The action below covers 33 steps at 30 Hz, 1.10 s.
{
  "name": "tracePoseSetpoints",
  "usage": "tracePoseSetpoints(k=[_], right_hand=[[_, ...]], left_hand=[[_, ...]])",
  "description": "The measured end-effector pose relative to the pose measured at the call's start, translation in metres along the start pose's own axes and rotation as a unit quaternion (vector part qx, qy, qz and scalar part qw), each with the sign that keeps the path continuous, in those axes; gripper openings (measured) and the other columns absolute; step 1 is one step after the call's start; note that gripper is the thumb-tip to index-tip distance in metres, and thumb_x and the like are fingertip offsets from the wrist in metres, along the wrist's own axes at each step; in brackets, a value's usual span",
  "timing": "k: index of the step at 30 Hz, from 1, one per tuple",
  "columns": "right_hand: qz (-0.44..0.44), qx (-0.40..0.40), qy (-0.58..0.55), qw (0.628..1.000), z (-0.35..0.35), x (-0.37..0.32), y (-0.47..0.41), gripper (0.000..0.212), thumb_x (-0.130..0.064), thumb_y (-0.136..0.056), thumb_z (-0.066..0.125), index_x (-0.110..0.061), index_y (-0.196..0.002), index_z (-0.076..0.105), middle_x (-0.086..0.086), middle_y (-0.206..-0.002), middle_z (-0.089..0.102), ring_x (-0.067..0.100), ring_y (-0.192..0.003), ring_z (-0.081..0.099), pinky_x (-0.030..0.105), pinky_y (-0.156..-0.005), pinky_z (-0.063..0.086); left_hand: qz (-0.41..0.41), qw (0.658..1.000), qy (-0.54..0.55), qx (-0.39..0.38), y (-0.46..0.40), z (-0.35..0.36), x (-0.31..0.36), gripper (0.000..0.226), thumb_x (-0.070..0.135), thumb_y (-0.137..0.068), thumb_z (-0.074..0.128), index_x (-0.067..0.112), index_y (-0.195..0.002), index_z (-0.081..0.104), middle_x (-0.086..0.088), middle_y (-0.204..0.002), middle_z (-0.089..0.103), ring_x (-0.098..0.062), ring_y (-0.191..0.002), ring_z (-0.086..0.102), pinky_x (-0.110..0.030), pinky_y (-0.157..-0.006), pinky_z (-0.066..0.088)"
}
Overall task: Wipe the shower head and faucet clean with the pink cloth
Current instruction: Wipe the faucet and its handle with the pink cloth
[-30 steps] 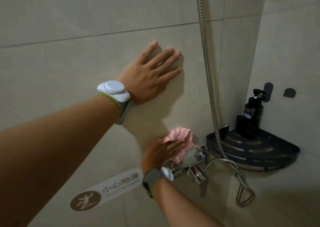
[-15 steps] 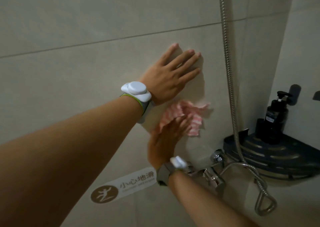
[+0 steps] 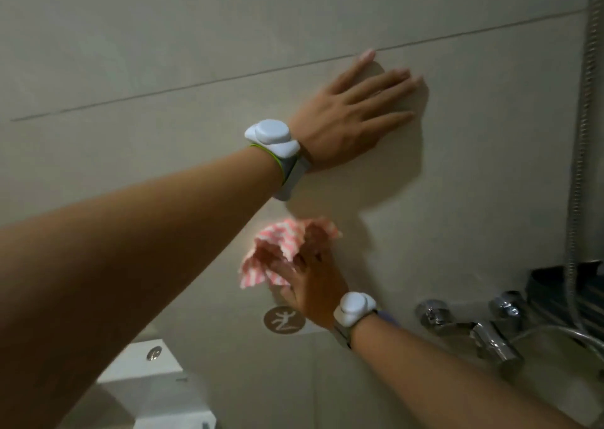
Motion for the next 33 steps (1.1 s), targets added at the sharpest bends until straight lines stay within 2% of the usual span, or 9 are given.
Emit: tracePoseSetpoints(k=[5,8,12,16,20,22,26,29,33], right_hand=[[0.058,-0.072,0.021,0.995,-0.007,0.023,0.021,0.062,-0.034,-0.083,0.057,-0.038,-0.144,0.049,-0.004,-0.146,0.057,0.032,-0.125,0.054,0.045,-0.097,0.043],[0.144,-0.055,0.106,0.982,-0.039,0.065,0.024,0.05,-0.038,-0.096,0.034,-0.023,-0.135,0.06,0.015,-0.133,0.064,0.044,-0.103,0.055,0.051,-0.09,0.039],[0.252,-0.027,0.13,0.959,-0.055,0.081,0.013,0.055,-0.034,-0.095,0.03,-0.008,-0.139,0.052,0.036,-0.145,0.042,0.057,-0.116,0.046,0.07,-0.099,0.031],[0.092,0.014,0.041,0.995,-0.038,0.014,-0.024,0.054,-0.03,-0.095,0.041,-0.023,-0.149,0.043,0.012,-0.146,0.047,0.035,-0.134,0.038,0.048,-0.119,0.024],[-0.016,-0.149,0.025,0.988,0.017,-0.027,0.005,0.075,-0.036,-0.085,0.051,-0.031,-0.156,0.026,0.001,-0.114,0.068,0.033,-0.119,0.055,0.045,-0.097,0.04],[-0.035,-0.215,0.013,0.976,0.029,-0.017,0.04,0.073,-0.033,-0.086,0.054,-0.033,-0.155,0.032,-0.003,-0.117,0.067,0.031,-0.126,0.054,0.046,-0.103,0.039],[0.11,-0.202,0.04,0.972,0.004,0.045,0.102,0.053,-0.033,-0.088,0.051,-0.035,-0.142,0.054,0.003,-0.137,0.06,0.035,-0.122,0.058,0.044,-0.099,0.04],[0.321,-0.144,0.093,0.931,-0.034,0.107,0.107,0.054,-0.035,-0.087,0.049,-0.013,-0.135,0.06,0.026,-0.136,0.057,0.053,-0.118,0.055,0.061,-0.101,0.041],[0.483,-0.032,0.048,0.874,-0.064,0.151,0.095,0.07,-0.033,-0.087,0.034,0.008,-0.143,0.044,0.037,-0.158,0.017,0.056,-0.147,0.01,0.065,-0.12,0.0]], left_hand=[[0.015,0.999,-0.011,0.032,0.0,-0.004,0.003,0.04,0.023,-0.107,0.046,0.016,-0.144,0.062,-0.016,-0.158,0.048,-0.034,-0.148,0.045,-0.061,-0.121,0.035],[0.013,1.0,0.002,0.005,-0.001,-0.009,0.001,0.043,0.021,-0.109,0.04,0.019,-0.149,0.056,-0.015,-0.161,0.043,-0.032,-0.152,0.039,-0.058,-0.125,0.028],[-0.028,0.999,0.011,0.041,0.012,-0.025,-0.008,0.049,0.003,-0.1,0.049,0.014,-0.147,0.058,-0.017,-0.156,0.049,-0.034,-0.148,0.045,-0.061,-0.124,0.027],[-0.045,0.999,0.005,-0.009,0.022,-0.015,-0.001,0.048,0.016,-0.104,0.041,0.018,-0.15,0.055,-0.015,-0.161,0.043,-0.031,-0.152,0.039,-0.061,-0.125,0.025],[-0.066,0.998,-0.009,0.012,0.019,-0.002,0.009,0.047,0.026,-0.106,0.042,0.02,-0.151,0.054,-0.016,-0.161,0.043,-0.035,-0.151,0.039,-0.062,-0.123,0.027],[-0.062,0.996,-0.03,0.048,0.023,-0.001,0.006,0.046,0.031,-0.108,0.043,0.018,-0.151,0.054,-0.018,-0.159,0.045,-0.036,-0.15,0.041,-0.062,-0.121,0.031],[-0.06,0.996,-0.046,0.055,0.019,0.004,0.013,0.048,0.034,-0.109,0.043,0.018,-0.153,0.05,-0.019,-0.16,0.044,-0.038,-0.15,0.04,-0.064,-0.119,0.034],[-0.055,0.996,-0.042,0.056,0.022,0.006,0.012,0.049,0.036,-0.109,0.042,0.017,-0.154,0.049,-0.019,-0.161,0.041,-0.039,-0.151,0.039,-0.065,-0.119,0.033],[-0.085,0.995,-0.034,0.041,0.015,0.008,0.017,0.051,0.028,-0.105,0.046,0.019,-0.155,0.048,-0.014,-0.164,0.039,-0.036,-0.152,0.037,-0.069,-0.119,0.03]])
Point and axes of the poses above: each hand's wrist, its own y-axis away from the middle knuckle, its own z-axis out of the palm, x = y × z, the point moved 8 cm from there along -y, towards the middle knuckle
